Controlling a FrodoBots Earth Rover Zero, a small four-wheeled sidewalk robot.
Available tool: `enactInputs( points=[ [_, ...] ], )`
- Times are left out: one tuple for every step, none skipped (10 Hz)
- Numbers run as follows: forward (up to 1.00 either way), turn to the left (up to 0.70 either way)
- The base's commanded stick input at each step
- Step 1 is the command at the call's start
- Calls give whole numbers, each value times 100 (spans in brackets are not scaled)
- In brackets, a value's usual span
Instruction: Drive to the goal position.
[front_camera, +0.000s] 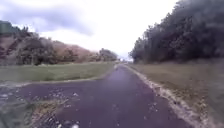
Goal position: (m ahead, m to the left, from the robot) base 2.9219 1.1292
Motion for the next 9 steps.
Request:
enactInputs(
  points=[
    [60,-15],
    [60,-15],
    [60,-15],
    [60,-15],
    [60,-15],
    [60,-15],
    [60,-15],
    [60,-15],
    [60,-15]
  ],
)
